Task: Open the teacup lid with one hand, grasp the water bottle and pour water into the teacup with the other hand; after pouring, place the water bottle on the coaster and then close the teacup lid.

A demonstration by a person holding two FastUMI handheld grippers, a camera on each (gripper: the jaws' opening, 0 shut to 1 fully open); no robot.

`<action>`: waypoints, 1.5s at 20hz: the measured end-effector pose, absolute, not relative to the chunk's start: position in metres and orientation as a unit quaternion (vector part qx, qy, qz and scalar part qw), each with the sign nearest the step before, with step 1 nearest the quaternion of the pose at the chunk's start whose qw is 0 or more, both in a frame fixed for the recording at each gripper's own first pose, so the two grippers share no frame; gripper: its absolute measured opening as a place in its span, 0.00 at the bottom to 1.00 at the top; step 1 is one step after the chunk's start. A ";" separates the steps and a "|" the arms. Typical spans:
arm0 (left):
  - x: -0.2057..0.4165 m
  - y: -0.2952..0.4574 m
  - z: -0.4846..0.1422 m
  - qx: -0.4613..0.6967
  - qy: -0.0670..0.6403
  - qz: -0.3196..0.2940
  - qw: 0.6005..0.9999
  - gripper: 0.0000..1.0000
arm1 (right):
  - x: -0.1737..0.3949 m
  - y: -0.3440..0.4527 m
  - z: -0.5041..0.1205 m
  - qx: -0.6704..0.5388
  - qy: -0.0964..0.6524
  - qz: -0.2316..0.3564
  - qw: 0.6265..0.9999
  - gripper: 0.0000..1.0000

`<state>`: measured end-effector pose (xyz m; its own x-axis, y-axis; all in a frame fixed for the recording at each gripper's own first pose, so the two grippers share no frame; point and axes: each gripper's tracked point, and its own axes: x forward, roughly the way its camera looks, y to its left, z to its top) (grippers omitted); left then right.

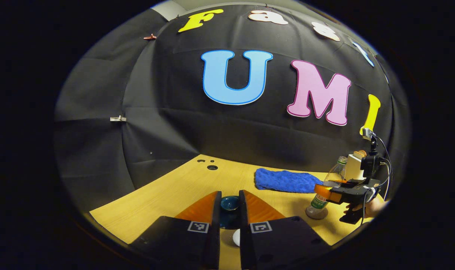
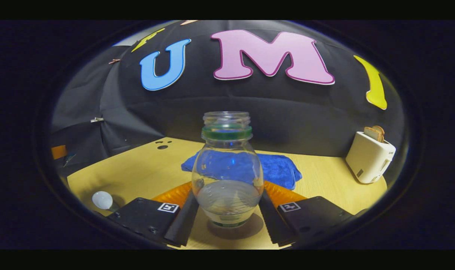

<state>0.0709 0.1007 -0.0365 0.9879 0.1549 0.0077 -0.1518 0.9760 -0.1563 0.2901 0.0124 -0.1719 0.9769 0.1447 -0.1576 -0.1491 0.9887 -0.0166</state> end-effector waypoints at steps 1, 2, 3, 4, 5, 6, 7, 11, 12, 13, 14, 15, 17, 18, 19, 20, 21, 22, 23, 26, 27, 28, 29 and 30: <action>0.072 0.099 -0.039 -0.076 -0.008 0.077 0.994 0.25 | 0.289 0.014 -0.174 -0.006 0.084 0.080 0.993 0.82; 0.072 0.097 -0.040 -0.076 -0.008 0.076 0.994 0.26 | 0.289 0.013 -0.174 0.001 0.084 0.082 0.993 0.83; 0.071 0.095 -0.040 -0.073 -0.010 0.073 0.995 0.26 | 0.290 0.012 -0.173 0.004 0.084 0.081 0.993 0.90; 0.072 0.091 -0.042 -0.066 -0.008 0.069 0.995 0.25 | 0.291 0.011 -0.174 0.004 0.085 0.079 0.993 0.90; 0.071 0.088 -0.045 -0.061 -0.004 0.065 0.996 0.22 | 0.288 0.009 -0.171 0.000 0.085 0.076 0.994 0.95; 0.071 0.086 -0.046 -0.060 -0.003 0.063 0.996 0.25 | 0.289 0.011 -0.172 -0.006 0.083 0.076 0.994 1.00; 0.070 0.083 -0.045 -0.062 -0.004 0.060 0.996 0.25 | 0.288 0.011 -0.172 -0.012 0.084 0.078 0.993 0.96; 0.070 0.079 -0.040 -0.064 -0.009 0.059 0.996 0.26 | 0.269 0.010 -0.178 -0.046 0.082 0.066 0.993 1.00; 0.070 0.079 -0.039 -0.062 -0.010 0.058 0.996 0.26 | 0.263 0.010 -0.179 -0.047 0.081 0.066 0.993 1.00; 0.071 0.079 -0.038 -0.060 -0.010 0.058 0.997 0.26 | 0.258 0.009 -0.181 -0.048 0.084 0.064 0.993 1.00; 0.071 0.079 -0.039 -0.057 -0.008 0.056 0.997 0.22 | 0.249 0.008 -0.185 -0.043 0.090 0.061 0.993 1.00; 0.071 0.079 -0.042 -0.057 -0.004 0.057 0.997 0.26 | 0.242 0.008 -0.188 -0.037 0.095 0.060 0.993 0.99; 0.073 0.078 -0.046 -0.065 0.000 0.058 0.996 0.22 | 0.227 0.004 -0.191 -0.025 0.099 0.057 0.993 0.99; 0.076 0.078 -0.049 -0.064 0.001 0.060 0.996 0.26 | 0.220 0.002 -0.192 -0.025 0.101 0.054 0.993 0.99; 0.077 0.076 -0.055 -0.062 0.005 0.059 0.996 0.26 | 0.211 -0.001 -0.192 -0.026 0.107 0.053 0.992 0.99; 0.079 0.073 -0.062 -0.063 0.011 0.058 0.996 0.29 | 0.202 -0.003 -0.189 -0.027 0.106 0.051 0.993 0.98; 0.081 0.070 -0.071 -0.066 0.017 0.056 0.996 0.22 | 0.195 -0.005 -0.183 -0.029 0.099 0.049 0.993 0.99; 0.082 0.066 -0.079 -0.070 0.023 0.052 0.996 0.26 | 0.188 -0.008 -0.177 -0.033 0.095 0.046 0.994 0.98; 0.085 0.061 -0.085 -0.071 0.027 0.049 0.996 0.26 | 0.180 -0.011 -0.174 -0.034 0.094 0.044 0.994 0.99; 0.094 0.051 -0.105 -0.054 0.039 0.041 0.997 0.26 | 0.155 -0.017 -0.179 -0.026 0.113 0.039 0.993 0.98; 0.096 0.049 -0.111 -0.052 0.041 0.040 0.997 0.26 | 0.146 -0.017 -0.182 -0.016 0.120 0.038 0.992 0.99; 0.098 0.048 -0.115 -0.052 0.043 0.038 0.997 0.26 | 0.138 -0.017 -0.186 -0.008 0.127 0.038 0.991 0.99; 0.101 0.046 -0.118 -0.053 0.044 0.037 0.997 0.26 | 0.131 -0.018 -0.191 -0.003 0.134 0.035 0.990 0.99; 0.103 0.043 -0.121 -0.052 0.044 0.036 0.997 0.26 | 0.125 -0.021 -0.198 0.001 0.143 0.032 0.989 0.99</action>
<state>0.1034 0.0432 -0.1207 0.9936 0.0674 -0.0907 -0.0764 0.9921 -0.0999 0.1254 -0.0213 -0.1975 0.9571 0.0628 -0.2830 -0.0624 0.9980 0.0103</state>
